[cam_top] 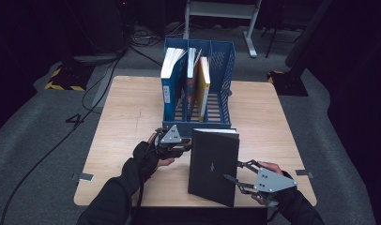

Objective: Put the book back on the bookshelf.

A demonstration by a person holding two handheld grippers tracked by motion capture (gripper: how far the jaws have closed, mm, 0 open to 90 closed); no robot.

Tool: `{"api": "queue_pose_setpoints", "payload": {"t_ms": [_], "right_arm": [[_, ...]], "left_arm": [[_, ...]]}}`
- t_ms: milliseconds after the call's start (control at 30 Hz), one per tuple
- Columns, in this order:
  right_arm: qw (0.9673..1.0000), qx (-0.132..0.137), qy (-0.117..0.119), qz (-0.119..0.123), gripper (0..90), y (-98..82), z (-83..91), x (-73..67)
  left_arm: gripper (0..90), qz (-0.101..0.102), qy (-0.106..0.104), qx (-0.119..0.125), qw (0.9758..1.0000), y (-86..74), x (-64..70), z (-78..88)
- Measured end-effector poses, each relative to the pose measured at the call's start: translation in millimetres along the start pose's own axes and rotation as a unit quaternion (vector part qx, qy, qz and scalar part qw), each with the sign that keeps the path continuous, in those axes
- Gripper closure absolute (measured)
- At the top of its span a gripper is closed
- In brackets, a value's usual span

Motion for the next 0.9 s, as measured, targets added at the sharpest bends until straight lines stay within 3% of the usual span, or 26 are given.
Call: {"api": "queue_pose_setpoints", "payload": {"t_ms": [167, 267, 433, 567, 700, 900], "right_arm": [[0.9999, 0.000, 0.011, 0.007, 58.1, 0.2, 3.5, -9.1], [0.9998, 0.003, 0.020, 0.004, 60.2, -1.1, 5.7, -14.4], [0.9998, -0.002, 0.022, 0.000, 61.5, -4.5, 7.5, -18.2], [0.9998, -0.009, 0.017, -0.004, 62.3, -7.3, 5.5, -16.7], [0.9998, -0.009, 0.015, -0.008, 62.4, -9.2, 4.8, -14.5], [0.9998, -0.020, 0.001, -0.002, 64.7, -14.4, 0.8, -6.4]], "left_arm": [[72.5, 0.004, -0.028, 0.022, 0.9993, 3.2, 5.8, 4.0], [74.3, -0.007, -0.023, 0.025, 0.9994, 6.6, 11.9, 9.9], [78.3, -0.001, -0.024, 0.035, 0.9991, 10.0, 18.7, 14.6], [88.7, 0.002, -0.035, 0.046, 0.9983, 14.1, 22.5, 13.1], [89.7, 0.000, -0.037, 0.048, 0.9982, 16.0, 21.3, 10.7], [90.0, 0.007, -0.035, 0.070, 0.9969, 26.1, 15.3, 14.7]]}}
Point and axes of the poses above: each handheld gripper's, and its own axes: z roughly backward along the jaws, y roughly out of its top, x roughly to its right, the point moved 8 cm from there along -z, roughly forward along the jaws, and after that the axes turned 7 degrees about y, right-handed, at the moved point
